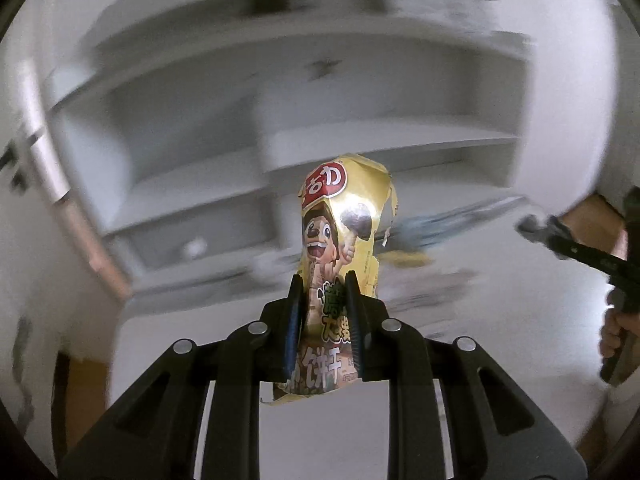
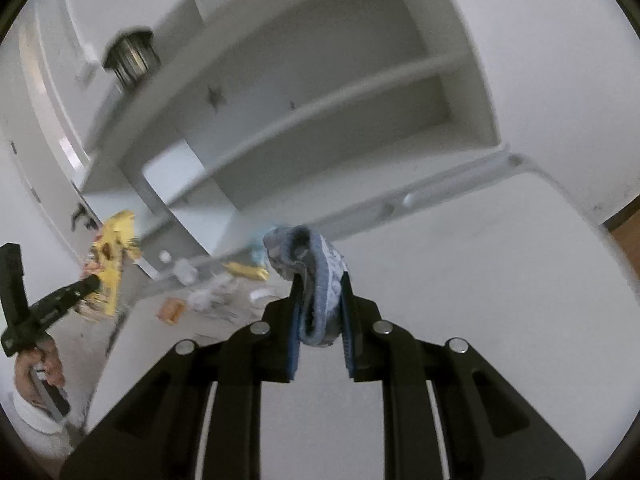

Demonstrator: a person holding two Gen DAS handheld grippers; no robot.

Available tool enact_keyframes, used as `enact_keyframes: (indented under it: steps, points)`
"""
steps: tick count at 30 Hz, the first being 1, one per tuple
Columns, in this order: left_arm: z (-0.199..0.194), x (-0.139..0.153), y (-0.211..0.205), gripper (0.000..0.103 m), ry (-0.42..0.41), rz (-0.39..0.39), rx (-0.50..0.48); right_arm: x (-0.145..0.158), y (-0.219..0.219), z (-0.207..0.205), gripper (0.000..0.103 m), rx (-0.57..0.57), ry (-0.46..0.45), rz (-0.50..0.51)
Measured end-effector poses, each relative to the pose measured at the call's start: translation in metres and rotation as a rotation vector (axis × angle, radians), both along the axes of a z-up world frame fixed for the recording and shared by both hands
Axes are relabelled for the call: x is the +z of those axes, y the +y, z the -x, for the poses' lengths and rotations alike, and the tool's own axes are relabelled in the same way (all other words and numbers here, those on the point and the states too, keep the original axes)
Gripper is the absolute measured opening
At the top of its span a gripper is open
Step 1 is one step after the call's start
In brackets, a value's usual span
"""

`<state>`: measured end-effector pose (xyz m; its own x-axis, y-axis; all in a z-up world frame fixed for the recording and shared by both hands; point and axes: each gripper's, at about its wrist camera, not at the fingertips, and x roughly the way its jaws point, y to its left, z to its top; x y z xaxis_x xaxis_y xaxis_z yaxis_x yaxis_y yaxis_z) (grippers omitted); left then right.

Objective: Collect trash
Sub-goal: 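Carry the snack bag and grey cloth over the bin and open both tools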

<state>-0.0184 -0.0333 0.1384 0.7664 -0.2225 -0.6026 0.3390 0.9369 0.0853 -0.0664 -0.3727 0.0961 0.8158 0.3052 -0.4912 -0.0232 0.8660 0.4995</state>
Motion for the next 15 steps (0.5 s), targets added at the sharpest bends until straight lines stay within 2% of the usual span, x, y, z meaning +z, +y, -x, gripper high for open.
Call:
enact_keyframes:
  steps: [3,5,7,8,9,11,13,15]
  points:
    - [0.019,0.012,-0.067,0.020,-0.009,0.044,-0.163,0.032,-0.040,0.058,0.017,-0.116,-0.051,0.051]
    - [0.037,0.015,-0.121,0.020,-0.005,0.080,-0.295,0.049,-0.076,0.109,0.017,-0.240,-0.062,0.094]
    - [0.060,0.011,-0.177,0.020,0.016,0.116,-0.435,0.057,-0.113,0.163,0.017,-0.371,-0.043,0.126]
    - [0.081,0.006,-0.215,0.020,0.036,0.126,-0.536,0.058,-0.132,0.193,0.017,-0.446,-0.018,0.148]
    - [0.095,0.001,-0.237,0.020,0.049,0.131,-0.593,0.056,-0.147,0.221,0.017,-0.512,0.018,0.173]
    - [0.133,-0.018,-0.286,0.021,0.112,0.140,-0.732,0.041,-0.177,0.273,0.017,-0.631,0.117,0.196]
    - [0.169,-0.050,-0.324,0.021,0.205,0.121,-0.844,0.005,-0.205,0.316,0.017,-0.699,0.255,0.137]
    - [0.198,-0.105,-0.359,0.021,0.405,0.086,-0.955,-0.045,-0.223,0.340,0.017,-0.717,0.399,0.055]
